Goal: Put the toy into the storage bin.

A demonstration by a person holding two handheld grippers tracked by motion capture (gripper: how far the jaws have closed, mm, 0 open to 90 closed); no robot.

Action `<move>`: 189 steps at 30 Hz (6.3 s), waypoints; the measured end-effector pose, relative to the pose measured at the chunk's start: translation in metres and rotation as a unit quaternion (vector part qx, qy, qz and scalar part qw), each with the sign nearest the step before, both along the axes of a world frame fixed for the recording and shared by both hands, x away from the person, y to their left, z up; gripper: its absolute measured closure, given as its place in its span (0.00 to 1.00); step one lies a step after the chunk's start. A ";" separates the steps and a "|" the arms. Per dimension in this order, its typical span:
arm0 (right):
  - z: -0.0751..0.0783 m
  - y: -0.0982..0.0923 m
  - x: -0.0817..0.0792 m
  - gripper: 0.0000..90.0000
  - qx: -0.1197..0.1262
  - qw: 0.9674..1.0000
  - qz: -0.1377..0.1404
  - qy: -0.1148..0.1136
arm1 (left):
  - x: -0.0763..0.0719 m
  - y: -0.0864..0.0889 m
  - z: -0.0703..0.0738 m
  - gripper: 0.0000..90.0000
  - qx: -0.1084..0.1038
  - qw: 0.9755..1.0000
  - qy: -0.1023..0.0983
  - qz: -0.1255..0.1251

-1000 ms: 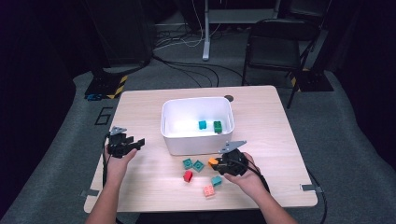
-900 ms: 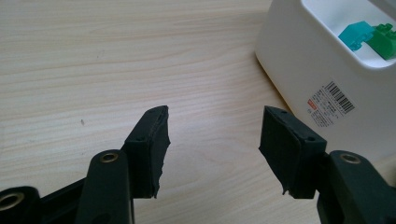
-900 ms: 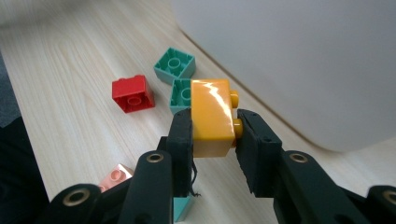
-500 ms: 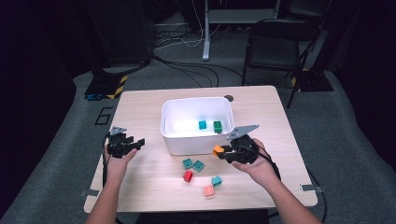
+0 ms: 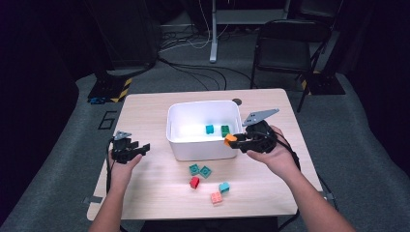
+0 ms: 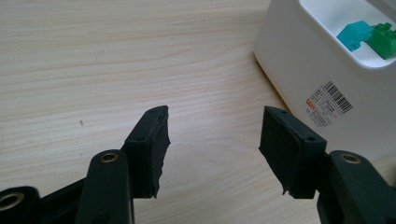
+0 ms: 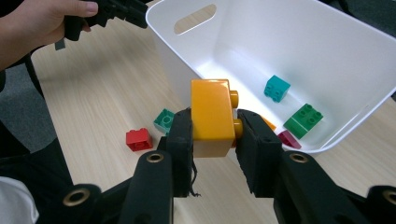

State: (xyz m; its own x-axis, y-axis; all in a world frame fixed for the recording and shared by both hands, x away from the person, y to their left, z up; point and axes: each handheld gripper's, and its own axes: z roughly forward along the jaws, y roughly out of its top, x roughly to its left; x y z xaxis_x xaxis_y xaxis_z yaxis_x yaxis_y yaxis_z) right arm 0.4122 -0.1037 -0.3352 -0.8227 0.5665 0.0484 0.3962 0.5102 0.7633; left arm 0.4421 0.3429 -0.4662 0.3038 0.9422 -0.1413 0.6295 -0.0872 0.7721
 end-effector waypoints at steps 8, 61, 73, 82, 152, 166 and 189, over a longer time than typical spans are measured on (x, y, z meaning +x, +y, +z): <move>0.010 0.007 0.015 0.75 -0.010 1.000 -0.006 0.000 | 0.000 0.000 0.000 0.46 -0.006 1.000 0.000 0.002; -0.036 0.082 0.130 0.69 -0.054 0.994 -0.084 0.033 | 0.002 0.001 -0.001 0.46 -0.006 1.000 0.002 0.001; -0.021 0.071 0.107 0.57 -0.040 0.997 -0.064 0.008 | 0.002 0.001 -0.001 0.46 -0.006 1.000 0.003 0.000; -0.009 0.054 0.069 0.51 -0.008 0.999 -0.047 -0.015 | 0.002 0.001 -0.001 0.46 -0.005 1.000 0.003 0.000; -0.140 0.029 -0.059 0.57 0.029 0.999 -0.029 0.004 | 0.002 -0.002 -0.004 0.46 -0.005 1.000 0.006 0.001; -0.160 0.040 -0.058 0.52 -0.025 0.999 -0.038 0.017 | 0.004 -0.001 -0.006 0.46 -0.003 1.000 0.013 0.001; -0.156 0.020 -0.049 0.65 -0.015 0.997 -0.062 0.043 | 0.005 0.000 -0.006 0.46 -0.002 1.000 0.011 0.001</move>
